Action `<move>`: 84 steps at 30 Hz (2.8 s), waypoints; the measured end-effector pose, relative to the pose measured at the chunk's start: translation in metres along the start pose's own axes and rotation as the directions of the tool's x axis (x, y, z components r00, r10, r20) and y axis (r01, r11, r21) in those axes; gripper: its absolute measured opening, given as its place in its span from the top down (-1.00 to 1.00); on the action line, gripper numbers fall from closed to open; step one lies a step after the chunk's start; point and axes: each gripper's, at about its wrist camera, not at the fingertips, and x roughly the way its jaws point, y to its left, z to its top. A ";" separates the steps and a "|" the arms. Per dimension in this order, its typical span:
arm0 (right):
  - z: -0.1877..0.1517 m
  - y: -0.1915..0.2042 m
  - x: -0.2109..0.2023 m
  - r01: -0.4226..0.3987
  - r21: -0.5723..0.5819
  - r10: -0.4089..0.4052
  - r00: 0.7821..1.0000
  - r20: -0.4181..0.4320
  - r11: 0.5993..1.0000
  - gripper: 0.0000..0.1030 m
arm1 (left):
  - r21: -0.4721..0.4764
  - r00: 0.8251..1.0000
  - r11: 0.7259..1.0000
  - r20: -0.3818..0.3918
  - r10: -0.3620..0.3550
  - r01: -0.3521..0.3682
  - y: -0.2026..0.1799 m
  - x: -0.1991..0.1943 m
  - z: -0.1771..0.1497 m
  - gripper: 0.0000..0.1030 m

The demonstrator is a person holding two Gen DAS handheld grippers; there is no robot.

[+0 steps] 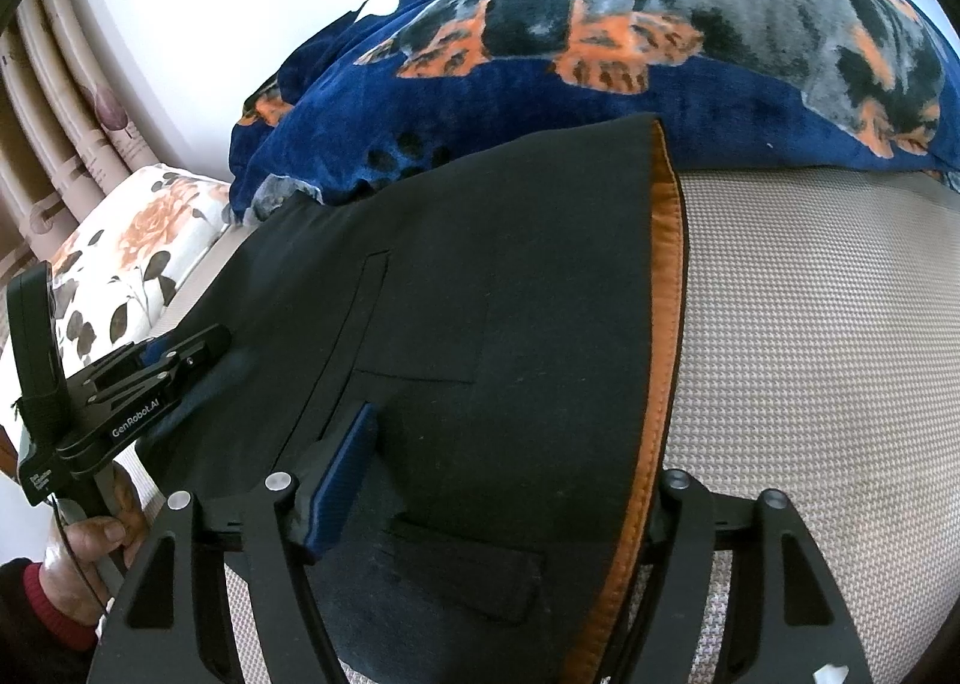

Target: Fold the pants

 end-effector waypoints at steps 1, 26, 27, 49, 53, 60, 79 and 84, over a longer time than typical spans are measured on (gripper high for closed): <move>0.000 0.000 0.000 0.000 0.000 0.000 1.000 0.000 1.000 -0.29 | 0.000 1.000 1.000 0.000 0.001 -0.001 0.003 0.001 0.001 0.35; 0.000 0.001 0.000 0.004 -0.004 -0.004 1.000 -0.003 1.000 -0.33 | 0.002 1.000 1.000 0.003 0.011 -0.011 -0.001 -0.001 0.000 0.33; 0.001 0.002 0.000 0.003 -0.003 -0.003 1.000 -0.003 1.000 -0.33 | 0.002 1.000 1.000 0.004 0.012 -0.012 0.000 0.000 0.000 0.33; 0.002 0.004 -0.001 -0.020 -0.026 0.019 0.999 -0.038 0.999 -0.61 | -0.028 0.999 0.999 0.023 0.041 -0.040 0.050 0.000 0.011 -0.16; -0.003 0.003 -0.012 0.026 0.005 -0.026 0.999 -0.020 1.000 -0.67 | -0.032 0.998 0.998 0.041 0.056 -0.054 0.074 -0.004 0.014 -0.19; -0.013 0.007 -0.061 0.075 0.016 -0.076 0.994 0.080 0.997 -0.68 | -0.040 0.990 0.996 0.106 0.089 -0.086 0.124 -0.021 0.024 -0.52; -0.057 0.064 -0.190 0.011 -0.056 0.003 0.966 0.258 0.998 -0.77 | -0.059 0.839 0.977 0.503 0.208 -0.207 0.284 -0.175 0.086 -1.00; -0.061 0.076 -0.221 0.001 -0.078 0.023 0.953 0.301 0.997 -0.82 | -0.151 0.758 0.947 0.570 0.316 -0.282 0.332 -0.215 0.086 -1.00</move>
